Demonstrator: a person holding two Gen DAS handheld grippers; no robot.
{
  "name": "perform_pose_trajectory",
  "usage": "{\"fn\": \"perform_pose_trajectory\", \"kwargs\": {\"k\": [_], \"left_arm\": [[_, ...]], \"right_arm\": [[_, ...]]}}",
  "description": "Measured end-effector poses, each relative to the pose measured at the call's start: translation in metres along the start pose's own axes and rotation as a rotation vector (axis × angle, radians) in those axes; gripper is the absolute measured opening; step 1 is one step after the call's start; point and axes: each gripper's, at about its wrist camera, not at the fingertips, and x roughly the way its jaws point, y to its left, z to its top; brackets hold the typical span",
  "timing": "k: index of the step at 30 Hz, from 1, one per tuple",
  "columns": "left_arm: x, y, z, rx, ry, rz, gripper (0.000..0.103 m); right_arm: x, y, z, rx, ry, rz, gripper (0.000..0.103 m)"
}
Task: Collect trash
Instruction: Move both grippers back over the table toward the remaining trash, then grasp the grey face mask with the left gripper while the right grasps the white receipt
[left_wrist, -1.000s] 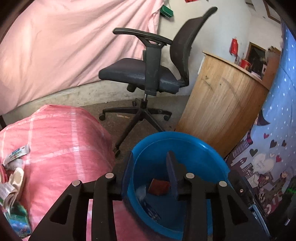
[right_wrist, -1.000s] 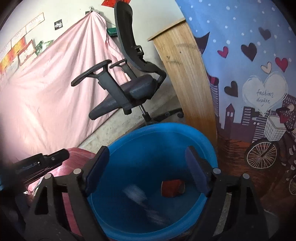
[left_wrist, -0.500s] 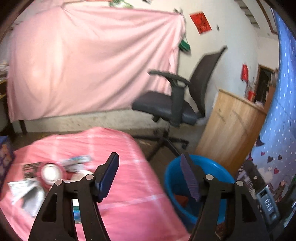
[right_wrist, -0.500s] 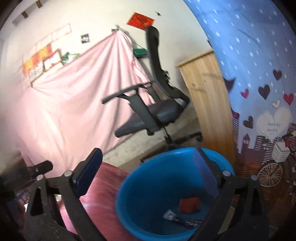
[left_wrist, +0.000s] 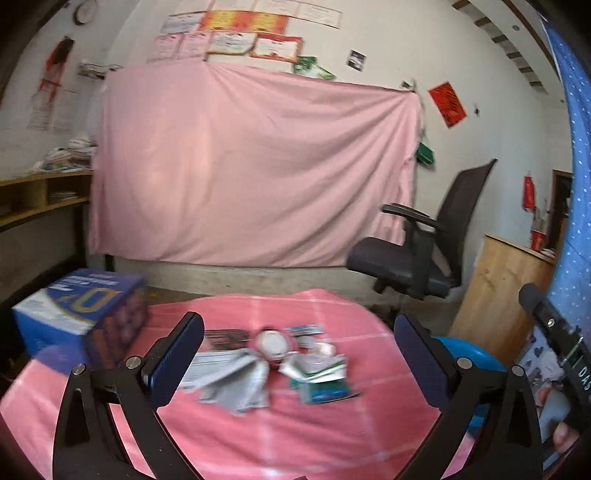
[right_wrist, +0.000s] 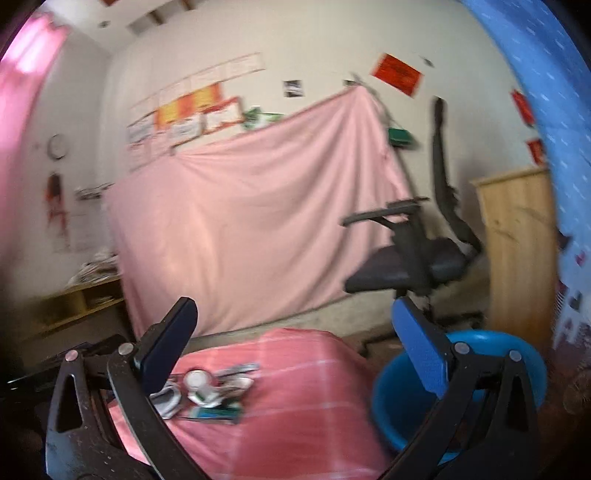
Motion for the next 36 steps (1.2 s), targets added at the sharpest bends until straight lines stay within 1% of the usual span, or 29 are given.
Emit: {"fn": "perform_pose_trajectory", "kwargs": {"k": [4,8,13,16,20,24,26,29,33,36], "left_arm": [[-0.021,0.031,-0.006,-0.018,-0.024,0.066,0.101],[-0.034,0.053,-0.017,0.001,-0.040,0.128,0.101],[-0.036,0.072,-0.033,0.020,-0.041,0.166,0.101],[-0.032,0.082,-0.040,0.020,-0.027,0.175,0.101],[-0.023,0.090,-0.049,0.035,-0.003,0.166,0.101],[-0.007,0.092,-0.052,0.076,0.033,0.134,0.101],[0.004,0.092,-0.053,0.080,0.070,0.114,0.101],[0.022,0.095,-0.051,0.072,0.132,0.103,0.101],[0.047,0.098,-0.047,0.057,0.219,0.080,0.101],[0.060,0.098,-0.041,0.050,0.254,0.063,0.100]], "right_arm": [[0.009,0.028,-0.007,-0.061,0.022,0.049,0.103],[0.022,0.047,-0.017,-0.099,0.062,0.091,0.103],[0.034,0.064,-0.036,-0.136,0.120,0.120,0.103],[0.045,0.072,-0.049,-0.168,0.178,0.118,0.103],[0.057,0.080,-0.063,-0.212,0.248,0.092,0.103],[0.074,0.077,-0.070,-0.215,0.332,0.062,0.103],[0.085,0.075,-0.075,-0.210,0.389,0.045,0.103],[0.098,0.071,-0.078,-0.191,0.446,0.037,0.103],[0.118,0.064,-0.082,-0.156,0.507,0.048,0.103],[0.135,0.062,-0.083,-0.153,0.544,0.039,0.103]]}}
